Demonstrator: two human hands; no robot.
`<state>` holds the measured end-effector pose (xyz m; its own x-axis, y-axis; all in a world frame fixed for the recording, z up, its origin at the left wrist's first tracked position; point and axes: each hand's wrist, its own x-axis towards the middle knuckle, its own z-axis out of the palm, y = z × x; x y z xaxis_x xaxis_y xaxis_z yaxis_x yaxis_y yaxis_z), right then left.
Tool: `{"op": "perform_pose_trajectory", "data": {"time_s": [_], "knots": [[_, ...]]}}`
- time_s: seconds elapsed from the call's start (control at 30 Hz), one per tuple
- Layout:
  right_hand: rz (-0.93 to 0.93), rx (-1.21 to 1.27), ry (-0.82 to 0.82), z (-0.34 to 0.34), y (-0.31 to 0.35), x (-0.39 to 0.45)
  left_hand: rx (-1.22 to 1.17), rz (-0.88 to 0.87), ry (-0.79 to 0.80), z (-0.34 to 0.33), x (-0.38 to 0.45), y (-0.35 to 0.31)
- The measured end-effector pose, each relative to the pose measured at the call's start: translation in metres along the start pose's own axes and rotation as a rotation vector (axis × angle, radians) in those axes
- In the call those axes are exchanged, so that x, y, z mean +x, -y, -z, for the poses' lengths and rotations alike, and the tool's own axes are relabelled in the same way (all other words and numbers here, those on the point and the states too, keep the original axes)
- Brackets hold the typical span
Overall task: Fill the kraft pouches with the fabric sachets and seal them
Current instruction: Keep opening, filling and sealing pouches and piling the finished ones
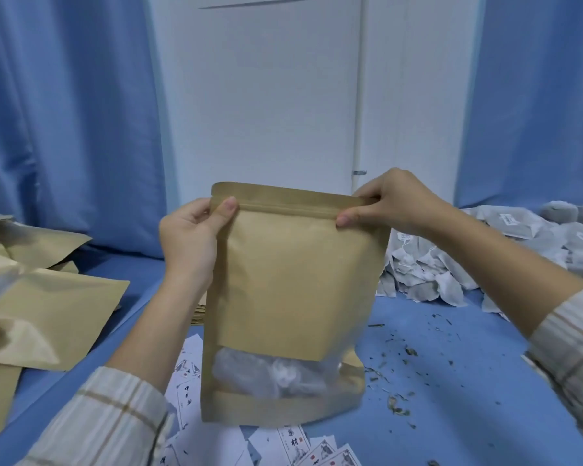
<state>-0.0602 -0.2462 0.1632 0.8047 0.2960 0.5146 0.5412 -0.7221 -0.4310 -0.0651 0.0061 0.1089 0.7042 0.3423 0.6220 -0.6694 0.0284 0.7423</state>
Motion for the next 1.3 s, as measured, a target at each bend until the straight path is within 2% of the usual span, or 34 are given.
{"op": "perform_pose_trajectory", "data": {"time_s": [0.17,0.3,0.4,0.5,0.53,0.57,0.63,0.7,0.77,0.83,0.9,1.07,1.13,1.23,1.3], "knots": [[-0.063,0.079,-0.054,0.004,-0.012,-0.001,-0.018,0.067,-0.069,0.009,0.003,0.009],[-0.096,0.154,-0.064,0.0,-0.019,0.004,-0.064,0.104,-0.048,0.016,0.003,0.017],[-0.123,0.269,-0.142,-0.005,-0.023,0.011,-0.125,0.213,0.187,0.026,0.001,0.025],[-0.124,0.495,-0.235,-0.01,-0.028,0.018,-0.042,0.488,0.508,0.046,-0.011,0.041],[-0.127,0.566,-0.261,-0.013,-0.028,0.02,-0.005,0.568,0.593,0.052,-0.019,0.047],[-0.134,0.606,-0.292,-0.018,-0.028,0.023,0.045,0.606,0.613,0.056,-0.025,0.052],[-0.161,0.678,-0.356,-0.031,-0.028,0.027,0.12,0.601,0.475,0.058,-0.032,0.06],[-0.228,0.823,-0.338,-0.047,-0.032,0.027,0.079,0.587,0.316,0.059,-0.034,0.065],[-0.321,0.881,-0.177,-0.065,-0.04,0.018,-0.061,0.602,0.204,0.06,-0.036,0.066],[-0.387,0.821,0.055,-0.089,-0.053,-0.004,-0.15,0.604,0.112,0.065,-0.037,0.066],[-0.405,0.846,0.169,-0.116,-0.065,-0.025,-0.175,0.612,0.027,0.07,-0.041,0.068],[-0.451,1.537,0.012,-0.174,-0.056,-0.046,-0.309,0.702,-0.168,0.077,-0.064,0.075],[-0.461,1.619,0.057,-0.194,-0.042,-0.048,-0.342,0.721,-0.216,0.081,-0.07,0.076],[-0.477,1.598,0.2,-0.22,-0.014,-0.049,-0.345,0.727,-0.256,0.088,-0.074,0.075],[-0.487,1.683,0.16,-0.232,0.006,-0.046,-0.408,0.71,-0.223,0.095,-0.072,0.07]]}}
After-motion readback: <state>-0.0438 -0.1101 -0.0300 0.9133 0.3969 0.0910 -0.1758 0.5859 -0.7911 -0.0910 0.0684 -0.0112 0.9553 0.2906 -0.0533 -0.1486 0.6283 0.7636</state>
